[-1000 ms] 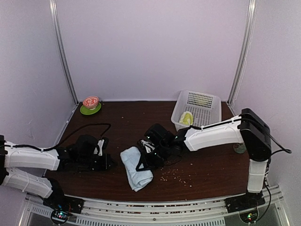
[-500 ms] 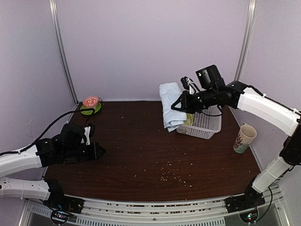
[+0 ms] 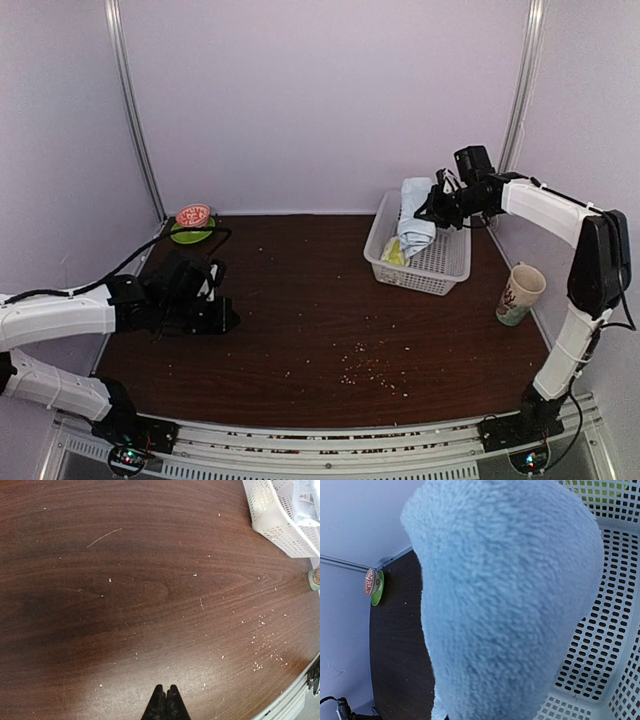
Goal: Roll the towels
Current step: Place the towel in the storage box.
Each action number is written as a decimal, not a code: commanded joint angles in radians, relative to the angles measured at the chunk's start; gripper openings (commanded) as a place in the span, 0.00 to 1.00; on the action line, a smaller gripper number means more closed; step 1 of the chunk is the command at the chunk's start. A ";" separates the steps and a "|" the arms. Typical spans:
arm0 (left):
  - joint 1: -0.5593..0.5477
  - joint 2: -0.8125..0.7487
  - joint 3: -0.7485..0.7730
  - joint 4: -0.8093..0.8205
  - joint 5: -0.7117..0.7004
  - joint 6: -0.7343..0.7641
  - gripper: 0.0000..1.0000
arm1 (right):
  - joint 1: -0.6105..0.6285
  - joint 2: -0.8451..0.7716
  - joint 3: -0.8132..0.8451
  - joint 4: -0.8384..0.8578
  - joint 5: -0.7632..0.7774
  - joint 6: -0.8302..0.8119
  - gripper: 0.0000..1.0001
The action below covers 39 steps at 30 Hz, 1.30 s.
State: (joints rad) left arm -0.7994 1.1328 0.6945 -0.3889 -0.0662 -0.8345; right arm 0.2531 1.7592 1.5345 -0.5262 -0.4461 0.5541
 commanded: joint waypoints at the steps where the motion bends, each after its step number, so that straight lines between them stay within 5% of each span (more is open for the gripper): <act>1: 0.003 0.052 0.053 0.037 0.029 0.033 0.00 | -0.036 0.030 0.016 0.067 -0.078 0.018 0.00; 17: 0.003 0.171 0.076 0.098 0.095 0.033 0.00 | -0.103 0.105 -0.140 0.223 -0.222 0.067 0.00; 27: 0.003 0.182 0.071 0.118 0.103 0.032 0.00 | -0.127 0.174 -0.146 0.160 -0.204 0.053 0.00; 39: 0.003 0.167 0.069 0.115 0.100 0.038 0.00 | -0.115 -0.005 -0.106 0.202 -0.272 0.064 0.00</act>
State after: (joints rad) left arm -0.7994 1.3075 0.7483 -0.3084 0.0284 -0.8104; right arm 0.1295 1.8439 1.3766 -0.3779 -0.6357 0.6083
